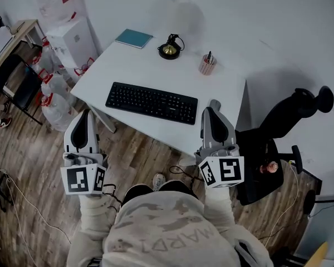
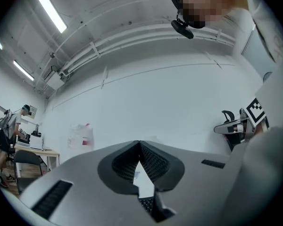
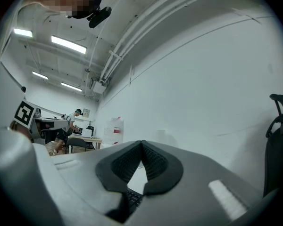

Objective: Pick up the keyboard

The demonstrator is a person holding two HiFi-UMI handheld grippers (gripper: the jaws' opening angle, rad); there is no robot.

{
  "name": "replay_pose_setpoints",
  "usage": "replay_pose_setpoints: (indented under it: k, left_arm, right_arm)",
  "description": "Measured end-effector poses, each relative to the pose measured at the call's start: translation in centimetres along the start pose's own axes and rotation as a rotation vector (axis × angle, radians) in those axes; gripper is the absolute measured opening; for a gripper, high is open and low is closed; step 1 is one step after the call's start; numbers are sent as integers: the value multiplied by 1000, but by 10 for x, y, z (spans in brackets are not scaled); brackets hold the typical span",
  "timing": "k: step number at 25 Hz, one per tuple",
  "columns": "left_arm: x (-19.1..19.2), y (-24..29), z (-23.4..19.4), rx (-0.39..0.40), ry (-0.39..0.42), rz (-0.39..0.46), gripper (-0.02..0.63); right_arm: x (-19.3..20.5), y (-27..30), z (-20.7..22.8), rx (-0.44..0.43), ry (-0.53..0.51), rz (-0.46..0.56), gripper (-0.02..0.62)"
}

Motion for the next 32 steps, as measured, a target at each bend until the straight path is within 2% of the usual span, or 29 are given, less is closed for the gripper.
replay_pose_setpoints:
  k: [11,19,26,32]
  left_arm:
    - [14,45,8,-7,4,-7,6]
    - [24,66,-9,-25,0,-28,6]
    - [35,104,-28,8,-8,-58,6]
    - [51,139,-46,47,-13,-100,6]
  right_arm:
    - [19,38,30,-14,16,-13,11]
    - [31,64,32,-18,25,-42,11]
    - [42,93,35,8,36,-82,11]
    - [65,118,38,44,43,-159,11]
Point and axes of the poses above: the fingertips, and each gripper's own axes: y forward along the fingers, z to its right, x out of its underside, the point moved 7 cm from there along -y, backward along the fingers, and after that the axes turned 7 degrees about -y, right-handed, at the moved point
